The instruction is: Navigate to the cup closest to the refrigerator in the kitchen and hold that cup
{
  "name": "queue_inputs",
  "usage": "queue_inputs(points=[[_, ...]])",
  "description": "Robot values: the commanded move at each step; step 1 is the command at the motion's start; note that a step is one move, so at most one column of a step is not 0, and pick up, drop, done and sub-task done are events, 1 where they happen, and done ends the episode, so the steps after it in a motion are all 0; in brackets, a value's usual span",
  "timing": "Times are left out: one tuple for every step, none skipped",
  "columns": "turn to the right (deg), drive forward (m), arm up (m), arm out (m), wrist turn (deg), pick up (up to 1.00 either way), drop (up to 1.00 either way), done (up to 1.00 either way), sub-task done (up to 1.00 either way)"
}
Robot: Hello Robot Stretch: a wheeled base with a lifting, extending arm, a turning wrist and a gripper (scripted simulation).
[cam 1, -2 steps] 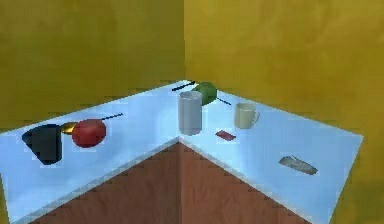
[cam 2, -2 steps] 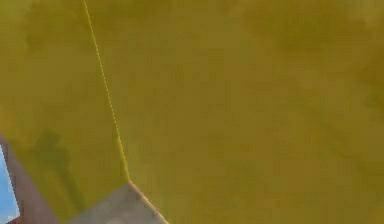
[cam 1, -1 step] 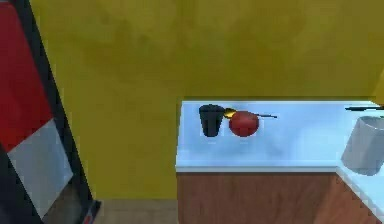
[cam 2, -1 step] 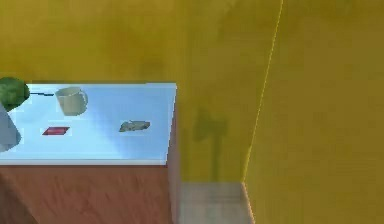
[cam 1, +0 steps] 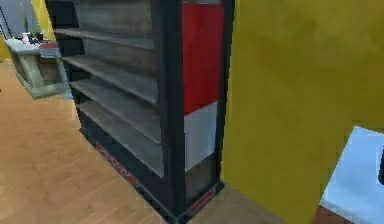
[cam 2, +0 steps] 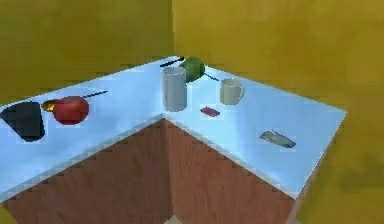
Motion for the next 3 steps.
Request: queue_inputs(points=[[-42.0,0.00,0.00,0.00,0.0,0.00,0.00,0.00,0.00],[0.0,1.00,0.00,0.00,0.0,0.00,0.00,0.00,0.00],[0.0,1.00,0.00,0.00,0.0,0.00,0.00,0.00,0.00]])
